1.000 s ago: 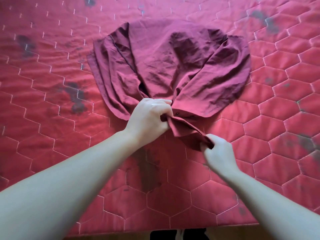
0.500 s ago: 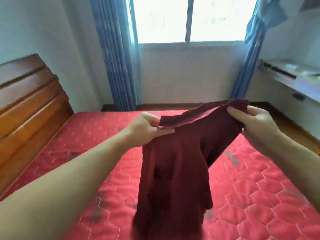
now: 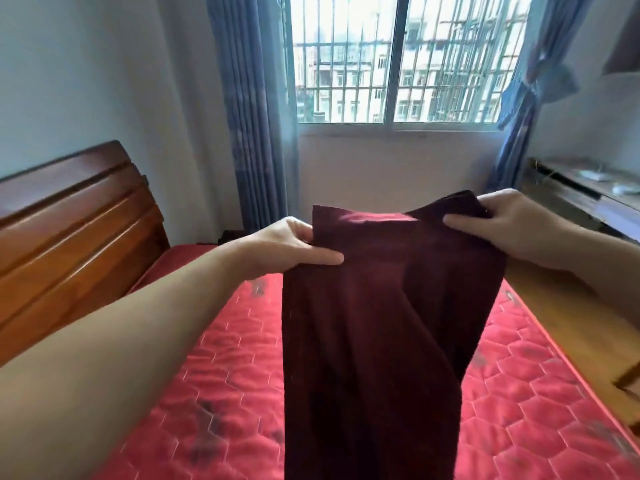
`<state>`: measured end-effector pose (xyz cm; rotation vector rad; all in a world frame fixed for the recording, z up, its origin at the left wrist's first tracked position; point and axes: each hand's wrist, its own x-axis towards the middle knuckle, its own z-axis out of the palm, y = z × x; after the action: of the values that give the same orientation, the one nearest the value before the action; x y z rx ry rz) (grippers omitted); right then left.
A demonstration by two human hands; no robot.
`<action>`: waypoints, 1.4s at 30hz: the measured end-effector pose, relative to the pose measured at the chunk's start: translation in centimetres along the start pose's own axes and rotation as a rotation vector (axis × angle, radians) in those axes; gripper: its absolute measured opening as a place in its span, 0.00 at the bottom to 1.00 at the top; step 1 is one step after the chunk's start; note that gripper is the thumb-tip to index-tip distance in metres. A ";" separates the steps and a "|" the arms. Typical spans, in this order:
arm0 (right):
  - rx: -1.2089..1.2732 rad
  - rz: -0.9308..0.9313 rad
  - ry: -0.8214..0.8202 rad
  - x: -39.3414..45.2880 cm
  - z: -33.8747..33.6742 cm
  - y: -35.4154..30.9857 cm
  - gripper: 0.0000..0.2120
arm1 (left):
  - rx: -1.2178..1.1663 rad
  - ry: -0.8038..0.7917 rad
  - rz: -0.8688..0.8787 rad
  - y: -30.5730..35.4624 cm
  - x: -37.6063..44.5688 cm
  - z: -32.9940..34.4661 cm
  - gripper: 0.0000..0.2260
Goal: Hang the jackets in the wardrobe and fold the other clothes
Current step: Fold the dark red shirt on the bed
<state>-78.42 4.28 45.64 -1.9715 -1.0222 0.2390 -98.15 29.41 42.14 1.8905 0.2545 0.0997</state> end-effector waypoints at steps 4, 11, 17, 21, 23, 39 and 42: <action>-0.190 0.154 -0.170 1.1 -0.4 2.4 0.07 | 0.208 0.016 -0.040 -1.4 2.3 0.5 0.04; 0.163 0.201 0.109 9.1 1.2 3.8 0.06 | 0.486 0.482 0.071 0.1 9.8 -0.6 0.04; 0.314 -0.048 0.288 13.9 -0.5 0.6 0.05 | 0.183 0.546 0.244 5.6 11.1 -4.8 0.08; 0.146 -0.189 0.363 12.6 -1.1 -0.4 0.14 | 0.235 0.469 0.234 6.6 10.6 -6.7 0.13; 0.087 -0.227 0.416 11.0 -0.6 0.1 0.15 | 0.282 0.421 0.209 6.0 10.1 -6.8 0.13; -0.165 0.305 -0.108 -18.3 20.6 21.7 0.15 | 0.669 -0.118 -0.111 -27.5 -3.4 13.7 0.21; -0.195 0.383 -0.259 -24.8 24.5 25.7 0.15 | 0.722 -0.246 -0.154 -34.2 -8.2 18.8 0.20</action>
<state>-92.29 -6.00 5.94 -2.3527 -0.8416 0.6406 -106.75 20.76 4.13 2.5593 0.2886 -0.3756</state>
